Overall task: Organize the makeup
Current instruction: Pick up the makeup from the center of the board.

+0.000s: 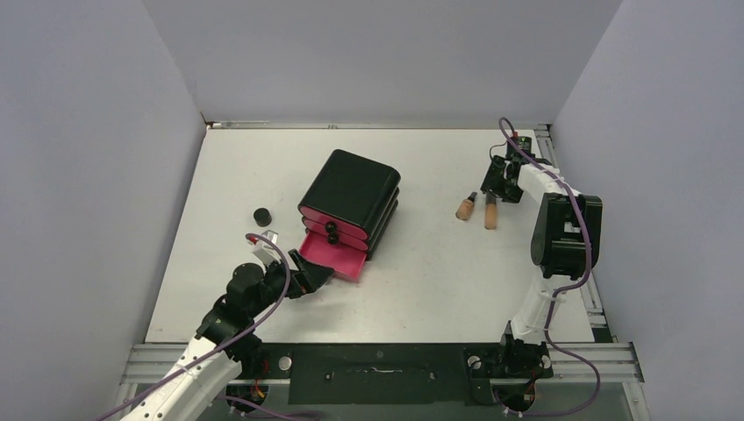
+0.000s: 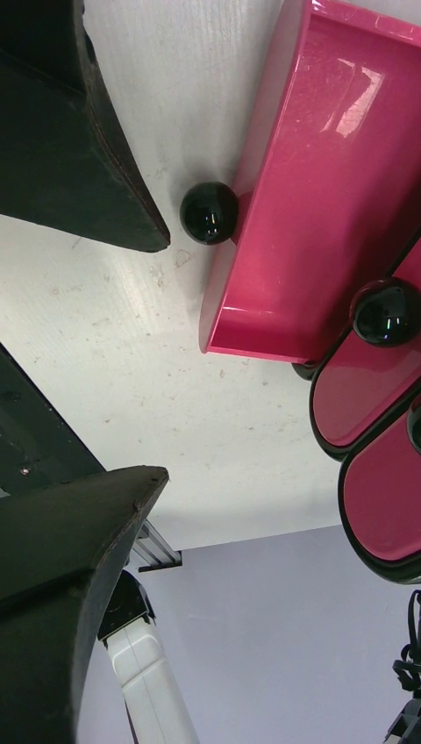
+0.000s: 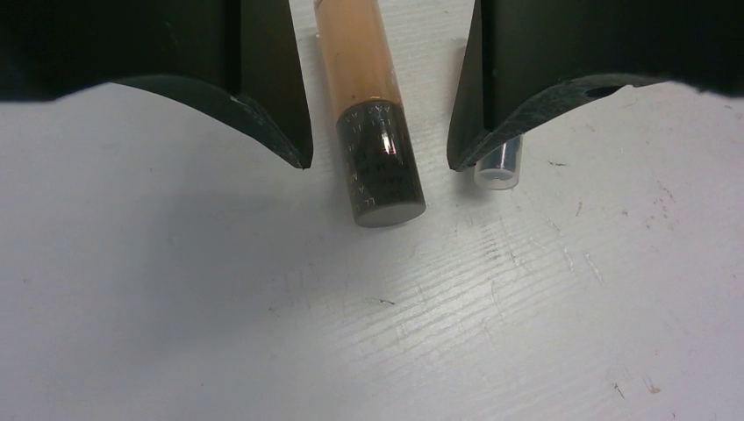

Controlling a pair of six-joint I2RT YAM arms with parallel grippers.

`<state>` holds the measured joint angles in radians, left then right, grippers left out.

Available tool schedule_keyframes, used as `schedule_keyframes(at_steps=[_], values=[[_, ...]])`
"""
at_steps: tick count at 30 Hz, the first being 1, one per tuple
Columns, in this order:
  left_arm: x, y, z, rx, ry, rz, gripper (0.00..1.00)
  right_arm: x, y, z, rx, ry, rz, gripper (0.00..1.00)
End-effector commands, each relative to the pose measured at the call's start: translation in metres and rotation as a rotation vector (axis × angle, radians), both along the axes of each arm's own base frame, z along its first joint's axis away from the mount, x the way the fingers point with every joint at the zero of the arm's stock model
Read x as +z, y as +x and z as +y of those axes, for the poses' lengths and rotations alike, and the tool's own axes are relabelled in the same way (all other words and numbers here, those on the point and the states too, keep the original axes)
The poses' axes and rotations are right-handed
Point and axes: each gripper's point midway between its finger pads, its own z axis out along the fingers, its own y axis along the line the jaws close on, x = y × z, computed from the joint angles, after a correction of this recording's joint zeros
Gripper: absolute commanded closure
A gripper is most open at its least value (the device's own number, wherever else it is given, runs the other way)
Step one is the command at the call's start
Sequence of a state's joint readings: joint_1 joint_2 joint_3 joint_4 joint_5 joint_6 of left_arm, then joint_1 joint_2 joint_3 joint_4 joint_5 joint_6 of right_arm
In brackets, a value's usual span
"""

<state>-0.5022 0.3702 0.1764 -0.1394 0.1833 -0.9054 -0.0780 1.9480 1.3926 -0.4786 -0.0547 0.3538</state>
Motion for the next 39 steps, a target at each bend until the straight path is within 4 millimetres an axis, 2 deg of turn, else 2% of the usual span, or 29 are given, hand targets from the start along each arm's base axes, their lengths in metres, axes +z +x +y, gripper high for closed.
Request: schedule_keyframes(at_steps=[1, 7, 13, 15, 19, 21, 23, 30, 34, 39], values=[[0.013, 0.000, -0.002, -0.008, -0.024, -0.029, 0.11, 0.011, 0.013, -0.005, -0.004, -0.021, -0.056, 0.46], [0.011, 0.000, 0.000, 0.002, -0.020, -0.026, 0.11, -0.002, 0.011, -0.008, 0.016, -0.047, -0.012, 0.54], [0.008, -0.001, 0.000, -0.003, -0.018, -0.021, 0.11, -0.011, 0.008, -0.005, 0.049, -0.035, 0.024, 0.55], [0.009, -0.002, 0.000, -0.005, -0.016, -0.022, 0.11, -0.014, 0.007, -0.003, 0.054, -0.029, 0.029, 0.60], [0.008, -0.002, 0.000, -0.008, -0.011, -0.018, 0.12, -0.013, 0.001, -0.003, 0.025, -0.025, 0.023, 0.61], [0.008, -0.003, 0.000, -0.011, -0.009, -0.015, 0.12, -0.009, -0.002, -0.006, 0.003, -0.033, -0.004, 0.64], [0.011, -0.004, -0.001, -0.017, -0.010, -0.018, 0.12, -0.001, -0.005, -0.006, -0.011, -0.035, -0.034, 0.70], [0.023, -0.004, -0.005, -0.054, -0.005, -0.038, 0.12, 0.029, -0.018, -0.007, -0.063, -0.030, -0.120, 0.76], [0.037, -0.003, -0.007, -0.066, -0.005, -0.069, 0.12, 0.060, -0.031, -0.003, -0.101, -0.002, -0.207, 0.76], [0.057, -0.002, -0.013, -0.096, -0.036, -0.115, 0.12, 0.101, -0.048, 0.019, -0.094, 0.108, -0.343, 0.76]])
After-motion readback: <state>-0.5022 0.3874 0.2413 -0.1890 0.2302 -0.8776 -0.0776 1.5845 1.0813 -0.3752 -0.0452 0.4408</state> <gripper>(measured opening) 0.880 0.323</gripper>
